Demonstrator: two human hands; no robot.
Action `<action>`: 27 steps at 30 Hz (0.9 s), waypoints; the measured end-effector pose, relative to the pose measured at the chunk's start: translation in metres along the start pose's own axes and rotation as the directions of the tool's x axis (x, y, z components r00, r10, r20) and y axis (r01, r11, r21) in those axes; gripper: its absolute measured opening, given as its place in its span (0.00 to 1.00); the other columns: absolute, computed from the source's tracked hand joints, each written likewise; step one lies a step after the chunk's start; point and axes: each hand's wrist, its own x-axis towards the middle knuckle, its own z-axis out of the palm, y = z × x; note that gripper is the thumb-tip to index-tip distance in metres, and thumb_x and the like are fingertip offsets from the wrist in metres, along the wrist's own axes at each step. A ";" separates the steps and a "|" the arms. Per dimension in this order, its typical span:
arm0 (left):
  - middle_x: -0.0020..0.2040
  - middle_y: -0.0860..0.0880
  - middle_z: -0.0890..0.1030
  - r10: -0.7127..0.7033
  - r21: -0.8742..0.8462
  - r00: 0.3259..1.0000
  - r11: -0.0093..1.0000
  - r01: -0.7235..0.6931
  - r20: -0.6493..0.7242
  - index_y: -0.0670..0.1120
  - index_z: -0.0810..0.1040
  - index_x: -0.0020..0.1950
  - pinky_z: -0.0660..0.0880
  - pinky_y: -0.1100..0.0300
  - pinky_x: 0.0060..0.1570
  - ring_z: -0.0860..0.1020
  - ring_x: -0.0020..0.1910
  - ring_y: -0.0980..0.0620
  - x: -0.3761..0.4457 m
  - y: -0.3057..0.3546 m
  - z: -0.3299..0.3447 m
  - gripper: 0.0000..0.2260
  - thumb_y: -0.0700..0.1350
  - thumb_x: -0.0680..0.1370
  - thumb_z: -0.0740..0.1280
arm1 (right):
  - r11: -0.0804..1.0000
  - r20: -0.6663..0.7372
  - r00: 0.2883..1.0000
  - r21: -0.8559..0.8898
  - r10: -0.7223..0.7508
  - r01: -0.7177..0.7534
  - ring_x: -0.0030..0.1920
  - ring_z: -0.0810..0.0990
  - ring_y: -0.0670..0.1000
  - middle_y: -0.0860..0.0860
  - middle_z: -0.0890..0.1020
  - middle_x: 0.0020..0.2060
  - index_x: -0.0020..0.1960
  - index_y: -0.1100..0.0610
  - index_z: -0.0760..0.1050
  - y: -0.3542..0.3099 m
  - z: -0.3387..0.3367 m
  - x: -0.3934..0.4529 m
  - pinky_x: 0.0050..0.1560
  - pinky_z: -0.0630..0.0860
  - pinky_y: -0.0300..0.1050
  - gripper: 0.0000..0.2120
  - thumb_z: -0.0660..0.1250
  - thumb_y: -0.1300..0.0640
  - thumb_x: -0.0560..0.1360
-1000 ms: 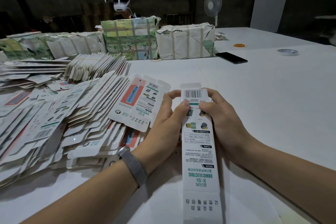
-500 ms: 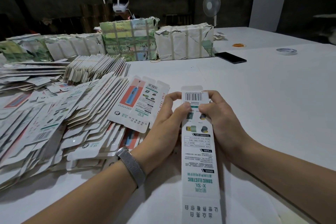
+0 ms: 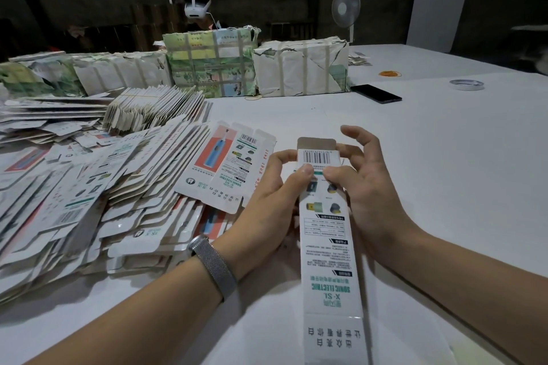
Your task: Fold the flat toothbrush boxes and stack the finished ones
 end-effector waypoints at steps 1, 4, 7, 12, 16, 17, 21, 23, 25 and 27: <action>0.48 0.43 0.87 0.002 0.005 1.000 1.000 -0.002 -0.001 0.61 0.73 0.54 0.79 0.44 0.48 0.84 0.43 0.43 0.000 0.000 0.000 0.14 0.62 0.71 0.68 | 1.000 0.001 1.000 0.005 0.000 0.000 0.43 0.83 0.54 0.52 0.78 0.56 0.61 0.42 0.69 0.000 0.000 0.000 0.40 0.82 0.47 0.23 0.65 0.68 0.77; 0.49 0.45 0.87 0.013 0.008 1.000 1.000 -0.013 0.002 0.60 0.70 0.59 0.81 0.48 0.47 0.85 0.43 0.44 0.000 0.001 0.000 0.18 0.62 0.72 0.68 | 1.000 0.007 1.000 0.019 0.008 -0.008 0.43 0.84 0.52 0.52 0.78 0.56 0.61 0.44 0.69 -0.001 0.000 0.000 0.39 0.81 0.44 0.22 0.64 0.69 0.79; 0.47 0.44 0.87 0.027 0.017 1.000 1.000 -0.027 -0.003 0.63 0.67 0.61 0.82 0.53 0.41 0.85 0.42 0.45 -0.002 0.002 -0.001 0.18 0.61 0.74 0.67 | 0.999 0.003 1.000 0.038 0.014 -0.014 0.41 0.84 0.52 0.53 0.78 0.55 0.61 0.44 0.69 -0.002 0.000 -0.001 0.37 0.81 0.43 0.21 0.63 0.69 0.79; 0.47 0.45 0.87 0.012 0.037 1.000 0.999 -0.011 -0.022 0.59 0.68 0.66 0.80 0.52 0.44 0.86 0.44 0.47 0.000 0.002 -0.002 0.21 0.61 0.75 0.66 | 1.000 -0.004 1.000 0.026 0.013 -0.013 0.41 0.83 0.51 0.53 0.78 0.55 0.59 0.46 0.72 -0.002 0.001 -0.001 0.37 0.80 0.42 0.19 0.64 0.70 0.78; 0.44 0.46 0.86 0.000 0.018 1.000 1.000 0.000 -0.005 0.56 0.71 0.62 0.80 0.54 0.40 0.85 0.40 0.48 -0.001 0.003 -0.001 0.15 0.58 0.77 0.64 | 0.999 0.008 1.000 0.038 0.024 -0.024 0.40 0.83 0.52 0.48 0.80 0.50 0.57 0.49 0.73 0.000 -0.001 0.000 0.37 0.80 0.43 0.17 0.64 0.70 0.78; 0.43 0.46 0.86 0.001 0.013 1.000 1.000 -0.001 -0.003 0.56 0.70 0.62 0.80 0.55 0.38 0.84 0.39 0.48 -0.001 0.003 -0.001 0.15 0.57 0.77 0.64 | 0.999 0.010 1.000 0.039 0.024 -0.025 0.40 0.83 0.52 0.46 0.81 0.49 0.57 0.49 0.73 0.000 -0.001 0.000 0.37 0.80 0.43 0.17 0.63 0.70 0.78; 0.41 0.46 0.85 -0.007 -0.005 1.000 1.000 0.008 0.012 0.55 0.69 0.61 0.81 0.55 0.36 0.83 0.36 0.48 -0.002 0.005 0.000 0.15 0.56 0.77 0.64 | 0.998 0.020 0.999 0.043 0.044 -0.044 0.37 0.83 0.52 0.45 0.84 0.43 0.55 0.52 0.74 -0.001 -0.001 -0.001 0.35 0.80 0.43 0.14 0.63 0.70 0.78; 0.40 0.46 0.86 -0.001 0.016 1.000 1.000 0.001 0.026 0.56 0.70 0.60 0.79 0.58 0.35 0.84 0.36 0.49 -0.003 0.005 -0.001 0.13 0.56 0.77 0.65 | 0.997 0.023 0.998 0.044 0.056 -0.057 0.36 0.83 0.53 0.47 0.84 0.40 0.53 0.53 0.75 -0.001 -0.001 -0.001 0.35 0.80 0.45 0.13 0.64 0.70 0.77; 0.40 0.46 0.86 -0.004 0.031 0.999 1.000 0.002 0.052 0.59 0.71 0.58 0.78 0.61 0.34 0.84 0.36 0.50 -0.005 0.006 -0.001 0.10 0.56 0.78 0.64 | 0.997 0.020 0.997 0.046 0.069 -0.070 0.36 0.82 0.54 0.50 0.84 0.38 0.49 0.53 0.78 -0.002 -0.001 0.000 0.35 0.80 0.46 0.10 0.67 0.65 0.72; 0.41 0.45 0.87 -0.012 0.026 0.997 1.000 0.010 0.075 0.59 0.72 0.56 0.78 0.61 0.34 0.85 0.36 0.50 -0.006 0.007 -0.002 0.08 0.56 0.78 0.64 | 0.994 0.016 0.996 0.063 0.084 -0.085 0.36 0.82 0.54 0.53 0.83 0.39 0.45 0.52 0.79 -0.002 -0.001 0.001 0.35 0.81 0.47 0.07 0.66 0.60 0.69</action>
